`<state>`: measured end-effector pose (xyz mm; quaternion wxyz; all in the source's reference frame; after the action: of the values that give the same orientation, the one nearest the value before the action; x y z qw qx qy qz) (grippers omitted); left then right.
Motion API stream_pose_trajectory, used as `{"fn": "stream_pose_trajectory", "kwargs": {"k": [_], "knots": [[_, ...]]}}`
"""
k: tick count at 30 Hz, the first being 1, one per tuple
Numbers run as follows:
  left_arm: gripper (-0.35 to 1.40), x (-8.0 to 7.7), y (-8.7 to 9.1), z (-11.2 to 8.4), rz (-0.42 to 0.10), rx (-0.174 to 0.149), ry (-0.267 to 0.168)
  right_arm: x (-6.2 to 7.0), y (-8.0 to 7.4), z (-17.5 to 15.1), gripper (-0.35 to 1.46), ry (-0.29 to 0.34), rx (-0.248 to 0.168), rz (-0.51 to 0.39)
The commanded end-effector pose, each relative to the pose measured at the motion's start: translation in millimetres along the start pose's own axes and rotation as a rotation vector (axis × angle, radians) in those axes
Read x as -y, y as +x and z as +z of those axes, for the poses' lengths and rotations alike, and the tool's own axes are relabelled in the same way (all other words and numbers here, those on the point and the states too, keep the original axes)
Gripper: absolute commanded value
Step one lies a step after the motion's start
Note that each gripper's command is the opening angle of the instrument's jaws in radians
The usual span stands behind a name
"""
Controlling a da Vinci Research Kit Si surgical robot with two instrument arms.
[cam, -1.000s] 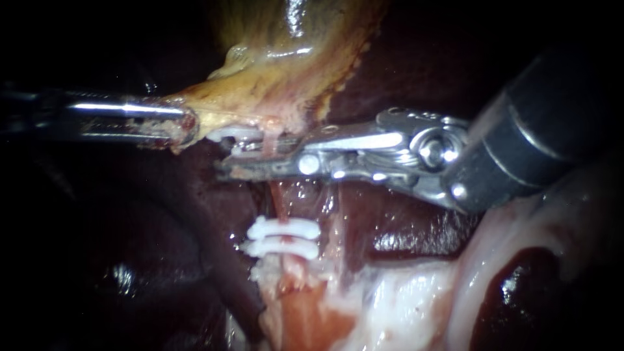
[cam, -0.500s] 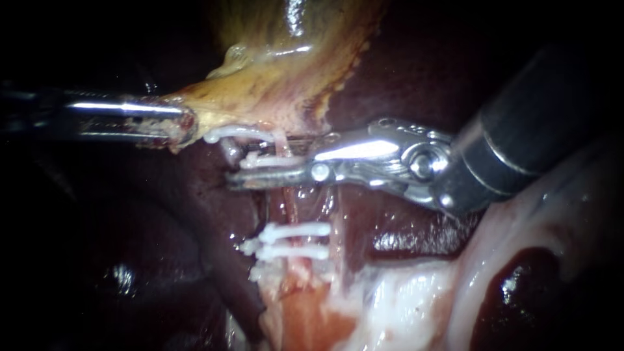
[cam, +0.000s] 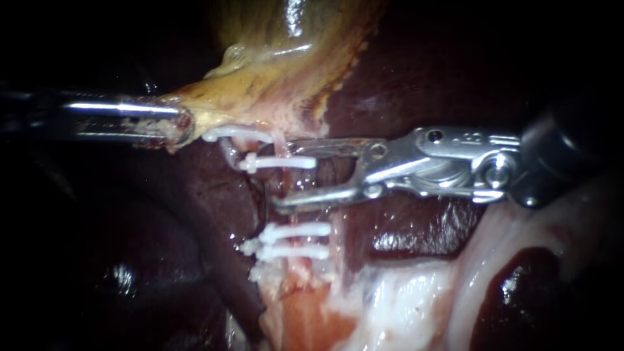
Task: Going back third clip right tube
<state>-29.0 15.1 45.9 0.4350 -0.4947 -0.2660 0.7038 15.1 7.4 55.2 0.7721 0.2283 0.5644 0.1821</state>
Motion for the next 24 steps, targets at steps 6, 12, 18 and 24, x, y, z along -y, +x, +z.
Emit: {"fn": "stream_pose_trajectory", "kwargs": {"k": [6,12,18,24], "knots": [[-0.35,0.1,0.0,0.0,0.000,0.000,-0.001,0.9,-0.6,-3.4,0.50,0.021,0.001,-0.058],[-0.35,0.1,0.1,0.0,0.000,0.000,-0.001,1.6,-0.4,-6.0,0.50,0.040,0.000,-0.105],[-0.35,0.3,0.2,0.1,0.000,0.000,-0.001,1.9,0.2,-7.7,0.50,0.048,-0.001,-0.118],[-0.35,1.0,0.4,1.7,0.011,0.000,0.004,1.9,0.4,-8.3,0.50,0.051,-0.001,-0.123]]}}
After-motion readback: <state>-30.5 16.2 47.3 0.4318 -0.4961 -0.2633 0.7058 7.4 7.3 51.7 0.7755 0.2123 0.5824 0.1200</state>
